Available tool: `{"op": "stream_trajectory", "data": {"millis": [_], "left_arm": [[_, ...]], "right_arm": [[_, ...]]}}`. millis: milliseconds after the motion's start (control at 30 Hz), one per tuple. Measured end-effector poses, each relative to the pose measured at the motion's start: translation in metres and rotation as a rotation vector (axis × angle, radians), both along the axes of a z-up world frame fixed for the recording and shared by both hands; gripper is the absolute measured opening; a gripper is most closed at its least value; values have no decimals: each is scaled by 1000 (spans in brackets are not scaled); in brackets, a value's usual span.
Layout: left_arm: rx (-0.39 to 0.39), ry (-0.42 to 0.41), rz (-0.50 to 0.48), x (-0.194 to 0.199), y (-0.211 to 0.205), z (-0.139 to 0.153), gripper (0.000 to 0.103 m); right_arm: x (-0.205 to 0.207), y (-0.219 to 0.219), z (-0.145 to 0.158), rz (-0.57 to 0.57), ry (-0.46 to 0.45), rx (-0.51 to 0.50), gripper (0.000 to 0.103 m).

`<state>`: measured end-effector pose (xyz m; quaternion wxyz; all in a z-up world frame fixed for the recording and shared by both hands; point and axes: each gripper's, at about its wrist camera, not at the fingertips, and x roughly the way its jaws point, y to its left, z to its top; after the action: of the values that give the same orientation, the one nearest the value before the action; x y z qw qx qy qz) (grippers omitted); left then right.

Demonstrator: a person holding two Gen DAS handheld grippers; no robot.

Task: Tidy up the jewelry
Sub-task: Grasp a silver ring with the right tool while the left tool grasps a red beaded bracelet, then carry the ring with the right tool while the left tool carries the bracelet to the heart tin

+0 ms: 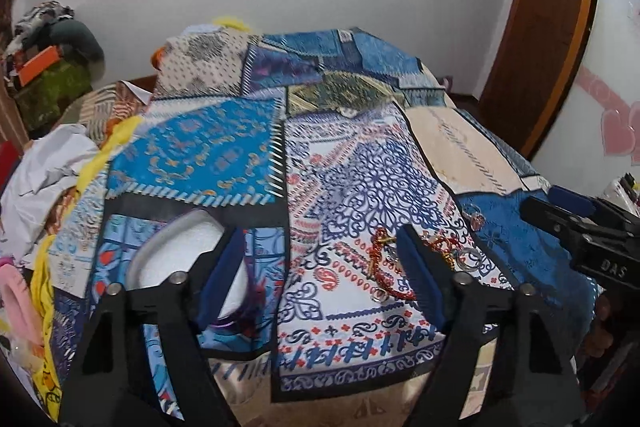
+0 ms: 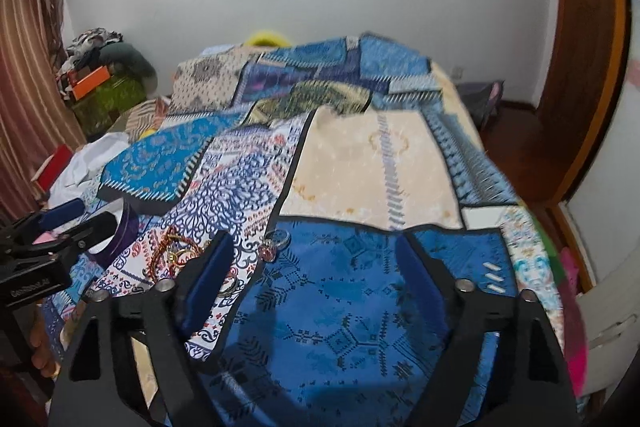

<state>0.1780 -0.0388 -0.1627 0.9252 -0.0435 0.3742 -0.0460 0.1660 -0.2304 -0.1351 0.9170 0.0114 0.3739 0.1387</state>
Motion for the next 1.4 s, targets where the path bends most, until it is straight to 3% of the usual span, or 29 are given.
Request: {"op": "stream_trajectory", "data": {"millis": [233, 467, 633, 833, 1067, 1400], "left_arm": [[-47, 66, -55, 15, -4, -15, 43], [-64, 101, -106, 16, -12, -27, 29], [-78, 113, -116, 18, -14, -32, 25], [-79, 118, -151, 22, -22, -36, 7], [-87, 113, -155, 22, -26, -34, 6], [-96, 17, -149, 6, -20, 6, 5]], "right_arm": [[15, 2, -12, 61, 46, 12, 52], [19, 17, -22, 138, 84, 15, 39], [25, 26, -30, 157, 106, -9, 29], [28, 29, -35, 155, 112, -21, 13], [25, 29, -34, 146, 105, -14, 11], [16, 22, -15, 125, 71, 5, 11]]}}
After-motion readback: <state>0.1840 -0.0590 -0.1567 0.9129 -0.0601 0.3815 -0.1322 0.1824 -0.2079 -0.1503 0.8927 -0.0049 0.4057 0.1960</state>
